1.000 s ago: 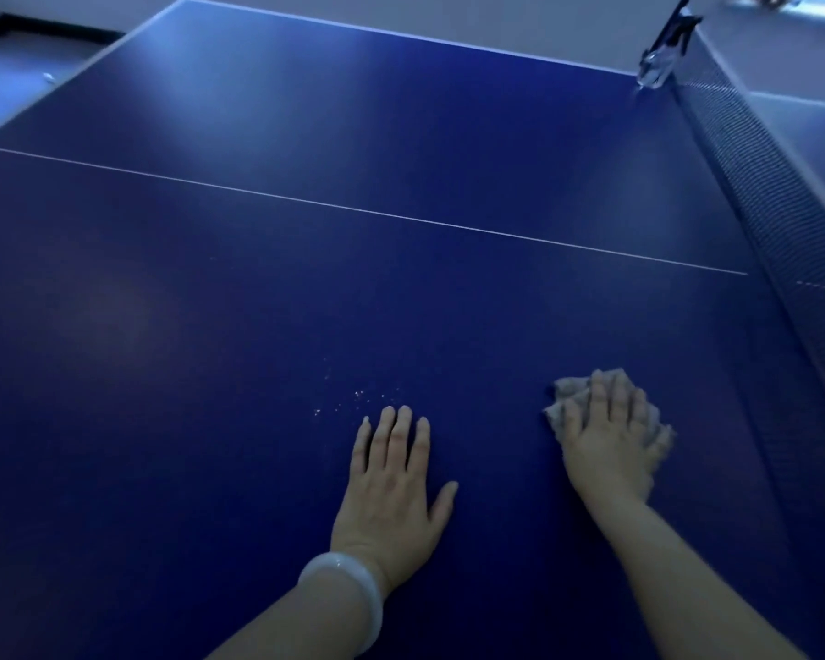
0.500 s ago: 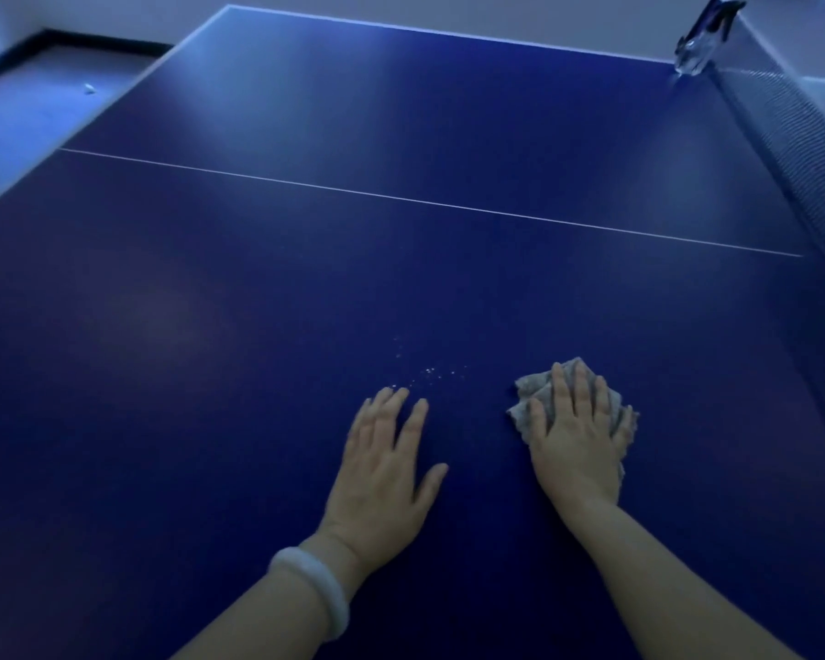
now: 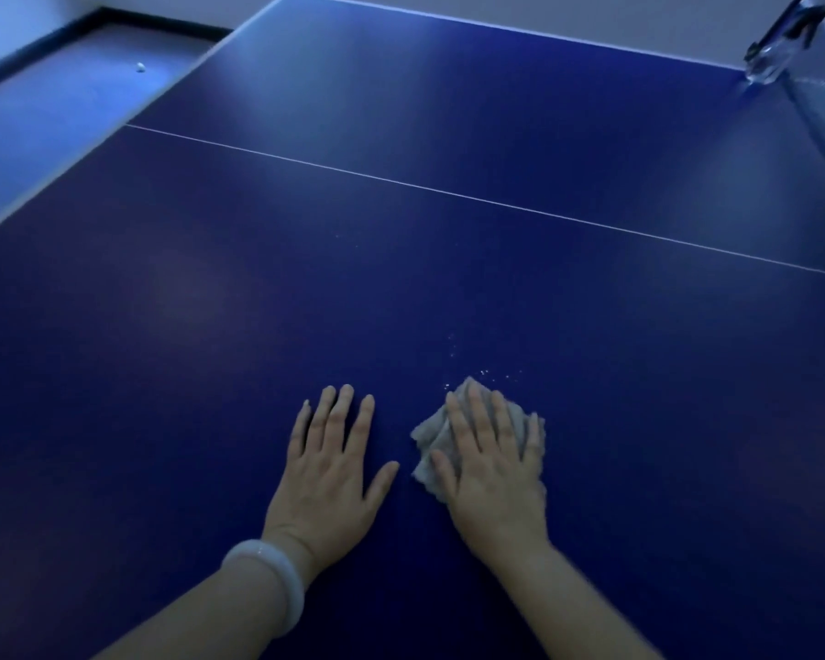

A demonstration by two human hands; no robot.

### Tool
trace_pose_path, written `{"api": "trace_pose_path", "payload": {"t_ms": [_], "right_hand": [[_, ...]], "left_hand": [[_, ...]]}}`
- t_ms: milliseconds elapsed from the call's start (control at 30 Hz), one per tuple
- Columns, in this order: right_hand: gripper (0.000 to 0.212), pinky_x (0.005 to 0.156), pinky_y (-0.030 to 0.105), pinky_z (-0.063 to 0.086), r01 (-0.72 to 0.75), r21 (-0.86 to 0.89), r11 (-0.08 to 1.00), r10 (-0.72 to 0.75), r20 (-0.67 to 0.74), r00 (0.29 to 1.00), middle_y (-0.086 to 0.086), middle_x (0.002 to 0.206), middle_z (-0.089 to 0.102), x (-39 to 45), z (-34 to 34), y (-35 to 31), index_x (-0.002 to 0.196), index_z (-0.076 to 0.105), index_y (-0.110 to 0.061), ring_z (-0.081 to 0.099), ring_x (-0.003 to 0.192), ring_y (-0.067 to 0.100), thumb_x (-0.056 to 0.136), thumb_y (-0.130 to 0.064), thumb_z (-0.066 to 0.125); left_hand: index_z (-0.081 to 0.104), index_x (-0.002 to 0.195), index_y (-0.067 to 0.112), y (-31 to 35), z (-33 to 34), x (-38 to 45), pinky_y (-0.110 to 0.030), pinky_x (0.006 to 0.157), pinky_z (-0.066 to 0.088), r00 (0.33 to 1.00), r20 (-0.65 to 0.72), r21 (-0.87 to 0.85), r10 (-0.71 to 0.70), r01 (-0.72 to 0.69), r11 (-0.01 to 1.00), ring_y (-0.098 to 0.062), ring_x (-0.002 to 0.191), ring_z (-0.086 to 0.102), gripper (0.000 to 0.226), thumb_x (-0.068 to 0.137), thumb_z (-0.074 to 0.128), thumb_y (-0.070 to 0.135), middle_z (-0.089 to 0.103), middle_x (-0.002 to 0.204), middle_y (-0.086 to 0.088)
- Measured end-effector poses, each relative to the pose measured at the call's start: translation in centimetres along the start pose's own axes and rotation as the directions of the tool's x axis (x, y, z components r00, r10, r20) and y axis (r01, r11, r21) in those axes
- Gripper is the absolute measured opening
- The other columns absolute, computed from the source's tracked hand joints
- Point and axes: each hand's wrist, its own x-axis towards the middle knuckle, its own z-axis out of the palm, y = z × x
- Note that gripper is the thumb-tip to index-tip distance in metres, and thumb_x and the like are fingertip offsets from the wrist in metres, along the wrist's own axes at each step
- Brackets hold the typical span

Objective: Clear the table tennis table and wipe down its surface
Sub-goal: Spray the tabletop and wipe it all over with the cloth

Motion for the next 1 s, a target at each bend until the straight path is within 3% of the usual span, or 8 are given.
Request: {"api": "trace_pose_path", "payload": {"t_ms": [267, 400, 500, 567, 633, 800, 867, 1000], "right_hand": [[0.066, 0.118, 0.060, -0.004, -0.633, 0.092, 0.769, 0.628, 0.082, 0.774, -0.003, 0.164, -0.012, 8.5, -2.5, 11.1, 0.157, -0.002, -0.025, -0.011, 0.151, 0.022, 0.100, -0.055, 0.009], [0.062, 0.119, 0.053, -0.012, -0.142, 0.068, 0.987, 0.139, 0.052, 0.989, -0.008, 0.163, -0.015, 9.0, -1.4, 3.8, 0.157, -0.003, -0.029, -0.015, 0.150, 0.016, 0.101, -0.053, 0.012], [0.061, 0.120, 0.047, -0.012, 0.321, 0.023, 0.947, -0.322, 0.086, 0.943, -0.013, 0.163, -0.011, 6.5, -0.5, 2.8, 0.157, 0.002, -0.032, -0.018, 0.149, 0.007, 0.101, -0.054, 0.014], [0.059, 0.120, 0.045, -0.013, 0.250, 0.042, 0.967, -0.252, 0.058, 0.966, -0.013, 0.164, -0.004, 6.9, -0.8, 6.7, 0.156, 0.003, -0.032, -0.013, 0.149, 0.005, 0.102, -0.051, 0.016], [0.058, 0.120, 0.047, -0.008, -0.074, 0.088, 0.993, 0.074, 0.003, 0.997, -0.008, 0.165, 0.004, 8.6, -1.5, 11.6, 0.157, 0.008, -0.028, -0.002, 0.151, 0.013, 0.103, -0.047, 0.022], [0.064, 0.120, 0.056, -0.002, -0.611, 0.140, 0.779, 0.605, 0.084, 0.792, -0.003, 0.165, 0.001, 16.3, -3.3, 17.7, 0.158, 0.008, -0.021, -0.002, 0.152, 0.021, 0.102, -0.052, 0.017], [0.063, 0.119, 0.057, 0.001, -0.634, 0.178, 0.752, 0.625, 0.111, 0.773, -0.002, 0.165, 0.004, 19.6, -3.7, 16.0, 0.157, 0.012, -0.024, 0.002, 0.151, 0.024, 0.101, -0.053, 0.016], [0.057, 0.117, 0.058, 0.005, -0.304, 0.146, 0.941, 0.288, 0.123, 0.950, -0.004, 0.164, 0.009, 21.5, -3.4, 7.5, 0.154, 0.020, -0.030, 0.009, 0.149, 0.024, 0.101, -0.052, 0.021]], "left_hand": [[0.003, 0.156, 0.020, -0.1, 0.4, 0.1, -0.044, 0.122, -0.007, 1.000, 0.003, 0.020, -0.007, 0.007, 1.000, -0.021, 0.150, -0.012, 0.079, 0.093, 0.003, 0.066, 0.000, 0.163, -0.007], [0.014, 0.156, 0.018, 0.1, 0.1, 0.1, -0.045, 0.121, 0.000, 1.000, 0.004, 0.010, -0.012, 0.012, 1.000, -0.023, 0.151, 0.000, 0.077, 0.094, 0.012, 0.064, 0.012, 0.162, -0.009], [0.025, 0.154, 0.015, 0.2, 0.0, 0.0, -0.046, 0.119, 0.008, 1.000, 0.010, 0.016, -0.006, 0.006, 1.000, -0.025, 0.150, 0.012, 0.076, 0.095, 0.019, 0.063, 0.022, 0.160, -0.011], [0.029, 0.152, 0.014, 0.1, 0.0, 0.1, -0.047, 0.117, 0.012, 1.000, 0.014, 0.014, -0.004, 0.004, 1.000, -0.026, 0.149, 0.017, 0.075, 0.095, 0.022, 0.062, 0.027, 0.158, -0.012], [0.031, 0.151, 0.012, 0.1, 0.0, 0.1, -0.048, 0.116, 0.014, 1.000, 0.014, 0.008, 0.000, 0.000, 1.000, -0.027, 0.148, 0.019, 0.075, 0.095, 0.025, 0.062, 0.029, 0.157, -0.013], [0.029, 0.152, 0.013, 0.2, 0.0, 0.2, -0.049, 0.116, 0.013, 1.000, 0.009, 0.013, 0.007, -0.007, 1.000, -0.028, 0.149, 0.016, 0.076, 0.095, 0.025, 0.062, 0.027, 0.158, -0.013], [0.026, 0.153, 0.013, 0.2, 0.0, 0.2, -0.048, 0.116, 0.012, 1.000, 0.023, 0.011, -0.003, 0.003, 1.000, -0.027, 0.149, 0.014, 0.076, 0.095, 0.024, 0.063, 0.024, 0.159, -0.013], [0.003, 0.156, 0.020, -0.1, 0.3, 0.2, -0.046, 0.119, -0.004, 1.000, 0.029, 0.010, -0.002, 0.002, 1.000, -0.021, 0.150, -0.011, 0.078, 0.094, 0.013, 0.066, 0.002, 0.164, -0.007]]}}
